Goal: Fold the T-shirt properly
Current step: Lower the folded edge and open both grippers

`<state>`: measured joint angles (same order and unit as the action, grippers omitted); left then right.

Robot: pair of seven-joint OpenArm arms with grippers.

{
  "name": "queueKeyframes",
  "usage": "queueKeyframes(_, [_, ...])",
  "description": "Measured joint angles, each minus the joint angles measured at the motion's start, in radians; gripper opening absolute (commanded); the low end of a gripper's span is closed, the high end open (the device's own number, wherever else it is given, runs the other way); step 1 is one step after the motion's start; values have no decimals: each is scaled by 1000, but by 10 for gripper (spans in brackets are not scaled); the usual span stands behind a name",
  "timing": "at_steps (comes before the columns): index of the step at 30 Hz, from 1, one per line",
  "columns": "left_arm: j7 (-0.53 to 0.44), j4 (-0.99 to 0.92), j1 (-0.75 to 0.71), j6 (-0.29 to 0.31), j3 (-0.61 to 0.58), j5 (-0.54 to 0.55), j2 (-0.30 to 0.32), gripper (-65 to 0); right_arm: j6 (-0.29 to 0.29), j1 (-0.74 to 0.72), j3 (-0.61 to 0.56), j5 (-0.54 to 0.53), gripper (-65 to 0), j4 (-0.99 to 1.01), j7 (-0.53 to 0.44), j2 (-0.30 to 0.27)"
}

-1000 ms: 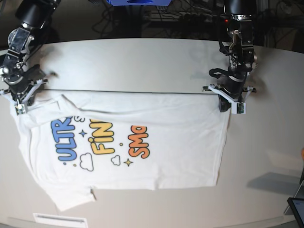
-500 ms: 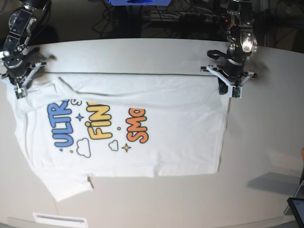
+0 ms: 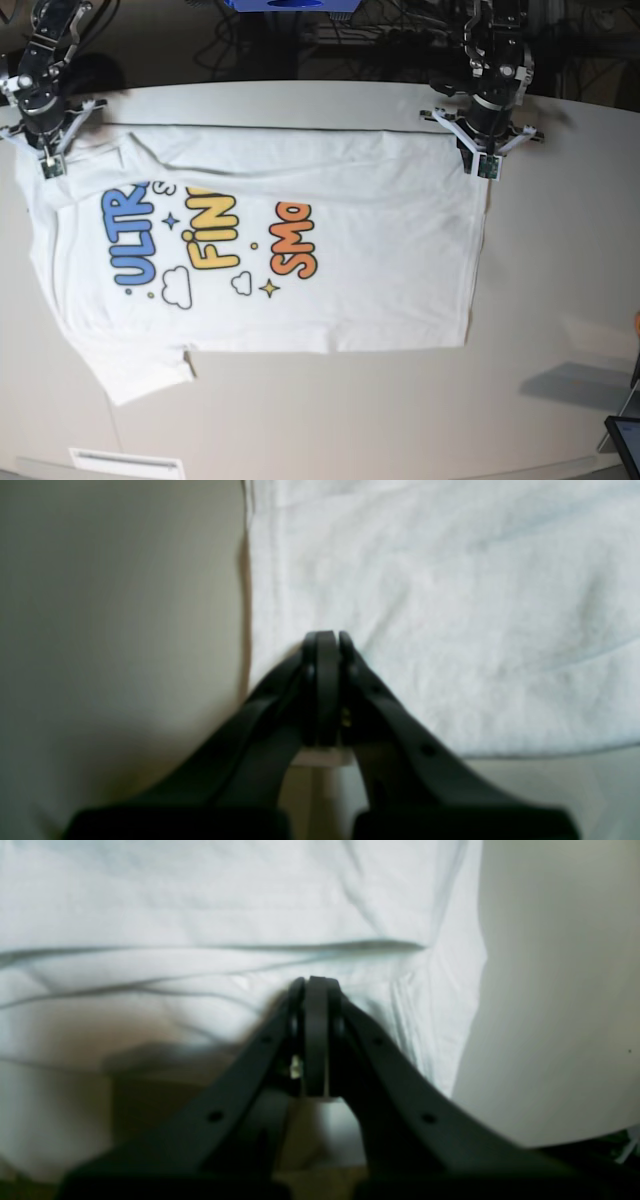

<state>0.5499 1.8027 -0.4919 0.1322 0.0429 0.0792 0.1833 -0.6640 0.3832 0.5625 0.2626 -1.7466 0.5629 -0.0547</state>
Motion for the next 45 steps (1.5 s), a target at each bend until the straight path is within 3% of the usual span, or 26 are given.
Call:
queueKeyframes(11, [14, 79, -108, 0, 0, -9, 3, -650, -21, 22, 34, -9, -647, -27, 22, 9])
queueKeyframes(22, [23, 82, -108, -1, 0, -8, 3, -650, -24, 24, 34, -8, -647, -38, 26, 9])
queueKeyframes(31, [62, 99, -90, 0, 0, -9, 2, -650, -43, 48, 32, 29, -644, -153, 159, 35])
queueKeyframes(41, [79, 140, -99, 8, 0, -8, -1, -650, -43, 3, 29, 29, -641, -166, 172, 33])
queueKeyframes(45, [80, 184, -121, 13, 55, 2, -7, -650, -41, -14, 31, 30, -640, -190, 177, -6])
